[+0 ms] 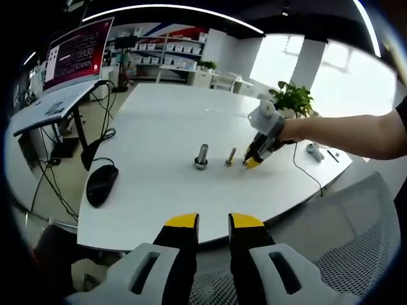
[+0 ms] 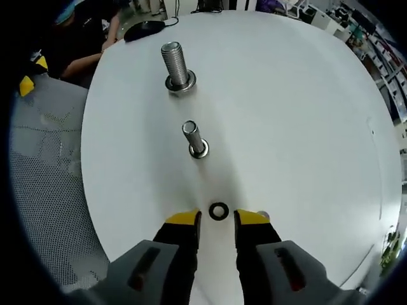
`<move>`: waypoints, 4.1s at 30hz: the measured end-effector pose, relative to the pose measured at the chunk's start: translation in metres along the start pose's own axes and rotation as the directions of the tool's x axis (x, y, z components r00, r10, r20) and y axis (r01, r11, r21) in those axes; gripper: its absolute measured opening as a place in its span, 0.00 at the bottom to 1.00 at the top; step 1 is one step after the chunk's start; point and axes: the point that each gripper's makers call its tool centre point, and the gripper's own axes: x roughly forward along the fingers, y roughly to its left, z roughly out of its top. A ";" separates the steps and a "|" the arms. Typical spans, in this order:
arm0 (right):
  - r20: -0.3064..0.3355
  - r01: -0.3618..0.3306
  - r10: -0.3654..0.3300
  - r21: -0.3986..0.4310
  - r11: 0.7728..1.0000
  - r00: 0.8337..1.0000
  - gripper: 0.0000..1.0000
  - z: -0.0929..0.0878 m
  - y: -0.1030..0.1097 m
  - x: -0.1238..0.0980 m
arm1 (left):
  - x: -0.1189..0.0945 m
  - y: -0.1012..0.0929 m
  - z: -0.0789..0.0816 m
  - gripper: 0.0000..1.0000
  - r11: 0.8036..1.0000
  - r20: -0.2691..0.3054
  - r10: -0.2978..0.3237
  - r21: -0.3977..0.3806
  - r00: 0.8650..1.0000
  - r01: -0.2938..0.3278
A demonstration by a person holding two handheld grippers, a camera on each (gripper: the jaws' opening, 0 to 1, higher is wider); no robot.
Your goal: Place the washer onto the threaded stud by aligning its center hole with the stud, sliding it down to the base, and recovering from edge contact or off-axis alignment until the washer reaches the visible bottom stop.
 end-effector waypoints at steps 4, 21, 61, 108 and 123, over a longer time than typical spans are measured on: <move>-0.003 0.001 -0.001 0.011 1.000 1.000 0.24 0.000 -0.002 0.000 | 0.000 0.001 0.000 0.16 1.000 -0.001 0.000 0.000 1.000 0.000; -0.002 0.006 -0.006 0.010 1.000 1.000 0.24 0.001 0.001 0.003 | 0.000 0.000 0.000 0.16 1.000 -0.002 -0.003 0.003 1.000 0.003; 0.085 -0.012 0.016 -0.047 0.999 0.996 0.16 0.001 -0.002 0.006 | 0.000 -0.001 0.000 0.17 1.000 0.000 0.000 0.000 1.000 0.000; 0.248 -0.072 0.070 -0.002 0.997 0.966 0.14 0.067 0.010 -0.050 | 0.000 0.000 0.000 0.17 1.000 0.003 0.002 -0.003 1.000 -0.002; 0.205 -0.053 0.065 -0.061 0.997 0.977 0.14 0.073 0.012 -0.037 | -0.001 -0.001 0.001 0.17 1.000 0.005 0.003 -0.005 1.000 -0.003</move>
